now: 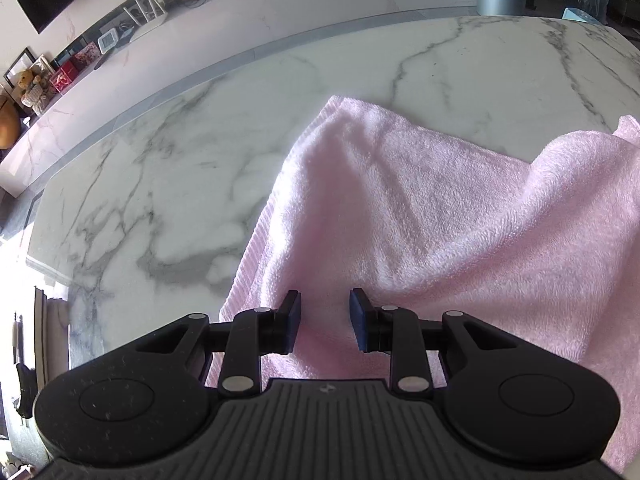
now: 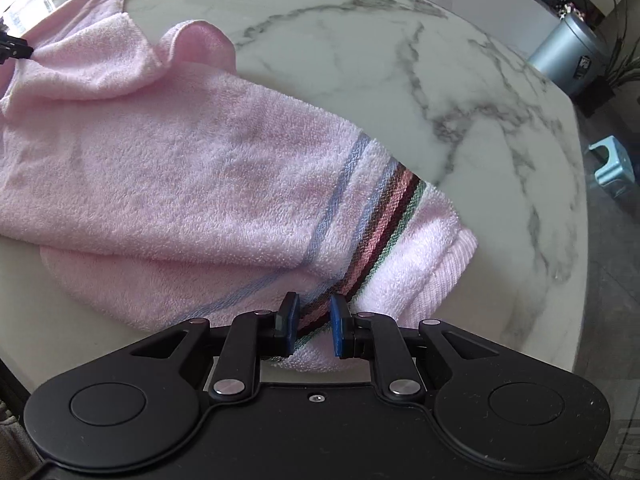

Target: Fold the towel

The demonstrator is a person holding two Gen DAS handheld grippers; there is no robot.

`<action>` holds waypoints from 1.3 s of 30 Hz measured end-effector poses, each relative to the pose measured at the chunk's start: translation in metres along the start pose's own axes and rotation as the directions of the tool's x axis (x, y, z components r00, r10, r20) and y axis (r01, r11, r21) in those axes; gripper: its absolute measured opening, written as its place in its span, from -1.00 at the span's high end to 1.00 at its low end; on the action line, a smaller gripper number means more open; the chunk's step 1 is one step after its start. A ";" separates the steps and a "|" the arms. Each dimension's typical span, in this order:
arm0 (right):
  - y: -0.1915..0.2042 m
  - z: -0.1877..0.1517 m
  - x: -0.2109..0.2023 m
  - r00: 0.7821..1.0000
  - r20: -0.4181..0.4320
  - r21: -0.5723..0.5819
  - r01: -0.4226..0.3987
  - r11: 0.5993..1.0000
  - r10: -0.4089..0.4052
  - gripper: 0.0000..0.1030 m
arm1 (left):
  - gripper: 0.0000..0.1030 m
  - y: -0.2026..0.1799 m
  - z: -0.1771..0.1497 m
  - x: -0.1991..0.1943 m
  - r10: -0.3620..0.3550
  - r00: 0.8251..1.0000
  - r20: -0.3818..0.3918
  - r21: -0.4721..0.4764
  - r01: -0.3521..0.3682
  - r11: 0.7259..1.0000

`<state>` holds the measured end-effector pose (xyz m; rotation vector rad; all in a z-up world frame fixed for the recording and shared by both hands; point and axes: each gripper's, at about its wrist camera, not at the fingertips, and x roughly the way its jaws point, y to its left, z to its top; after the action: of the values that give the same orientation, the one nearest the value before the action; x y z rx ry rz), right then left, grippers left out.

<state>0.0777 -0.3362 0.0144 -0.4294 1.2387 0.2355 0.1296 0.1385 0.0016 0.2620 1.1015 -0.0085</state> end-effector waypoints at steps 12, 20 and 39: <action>-0.016 0.038 0.017 0.989 -0.002 -0.036 0.148 0.988 -0.148 0.75 | 0.49 0.032 -0.022 -0.006 0.075 0.997 -0.031 -0.087 -0.077 0.993; -0.001 0.057 0.011 0.994 0.038 -0.084 0.102 0.991 -0.099 0.75 | 0.49 0.049 -0.042 -0.013 0.105 0.993 -0.048 -0.137 -0.111 0.984; 0.116 0.023 -0.039 0.965 0.131 -0.321 -0.175 0.931 0.226 0.24 | 0.49 -0.024 -0.045 -0.058 -0.060 0.996 0.065 -0.051 0.064 0.997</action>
<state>0.0385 -0.2197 0.0350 -0.5391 1.0841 0.6347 0.0601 0.1177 0.0288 0.1790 1.0453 -0.0428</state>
